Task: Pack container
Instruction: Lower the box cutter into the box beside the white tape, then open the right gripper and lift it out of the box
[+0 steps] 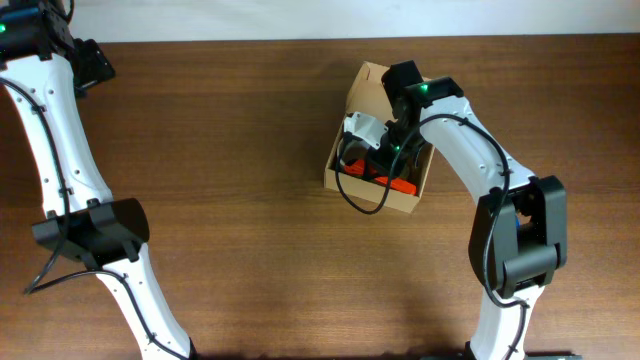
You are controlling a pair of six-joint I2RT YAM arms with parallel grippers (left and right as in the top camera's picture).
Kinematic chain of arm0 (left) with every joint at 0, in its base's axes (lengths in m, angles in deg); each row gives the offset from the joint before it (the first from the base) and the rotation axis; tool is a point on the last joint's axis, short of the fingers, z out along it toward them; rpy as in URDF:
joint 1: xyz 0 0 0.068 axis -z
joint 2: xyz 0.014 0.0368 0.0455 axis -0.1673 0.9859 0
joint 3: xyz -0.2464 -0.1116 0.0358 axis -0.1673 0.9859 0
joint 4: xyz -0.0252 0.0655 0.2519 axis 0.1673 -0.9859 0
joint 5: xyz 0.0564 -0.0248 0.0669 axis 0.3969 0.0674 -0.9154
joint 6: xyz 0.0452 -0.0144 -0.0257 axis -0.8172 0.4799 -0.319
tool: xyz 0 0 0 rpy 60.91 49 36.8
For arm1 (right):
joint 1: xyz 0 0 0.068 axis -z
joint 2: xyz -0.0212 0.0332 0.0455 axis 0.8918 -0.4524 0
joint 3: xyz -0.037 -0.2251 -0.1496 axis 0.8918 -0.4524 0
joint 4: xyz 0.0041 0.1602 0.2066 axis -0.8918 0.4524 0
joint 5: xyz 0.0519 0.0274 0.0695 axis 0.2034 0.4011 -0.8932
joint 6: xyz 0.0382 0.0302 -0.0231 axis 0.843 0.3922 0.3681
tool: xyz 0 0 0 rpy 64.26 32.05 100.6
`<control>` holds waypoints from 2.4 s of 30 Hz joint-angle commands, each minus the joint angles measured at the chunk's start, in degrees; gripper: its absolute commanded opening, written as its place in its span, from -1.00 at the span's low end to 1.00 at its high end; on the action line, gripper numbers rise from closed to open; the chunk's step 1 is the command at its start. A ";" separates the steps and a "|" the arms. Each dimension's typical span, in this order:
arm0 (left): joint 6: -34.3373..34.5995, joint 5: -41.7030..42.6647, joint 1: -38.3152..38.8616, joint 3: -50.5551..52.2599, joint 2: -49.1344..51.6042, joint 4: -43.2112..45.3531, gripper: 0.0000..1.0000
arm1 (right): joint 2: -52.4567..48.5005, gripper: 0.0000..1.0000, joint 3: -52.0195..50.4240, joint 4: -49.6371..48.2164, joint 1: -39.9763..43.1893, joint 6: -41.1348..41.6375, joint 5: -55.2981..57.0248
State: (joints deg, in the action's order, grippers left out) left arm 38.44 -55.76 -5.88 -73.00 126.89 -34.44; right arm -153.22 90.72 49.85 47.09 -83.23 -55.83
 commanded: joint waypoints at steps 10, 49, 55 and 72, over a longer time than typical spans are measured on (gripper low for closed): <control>-0.48 0.26 -0.31 0.22 0.31 0.07 0.99 | -3.26 -0.93 -0.24 2.05 -0.61 -0.63 -1.75; -0.48 0.26 -0.31 0.22 0.31 0.07 1.00 | -3.21 0.18 6.95 2.34 -0.85 2.67 -1.07; -0.48 0.26 -0.31 0.22 0.31 0.07 1.00 | -0.96 0.22 14.19 4.48 -0.79 8.81 1.97; -0.48 0.24 -0.31 0.22 0.31 0.07 1.00 | 19.15 -0.17 15.87 5.66 16.02 28.89 18.88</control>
State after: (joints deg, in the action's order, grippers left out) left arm 38.44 -55.78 -5.88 -73.00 126.89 -34.44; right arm -137.35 106.68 55.73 58.22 -60.14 -39.94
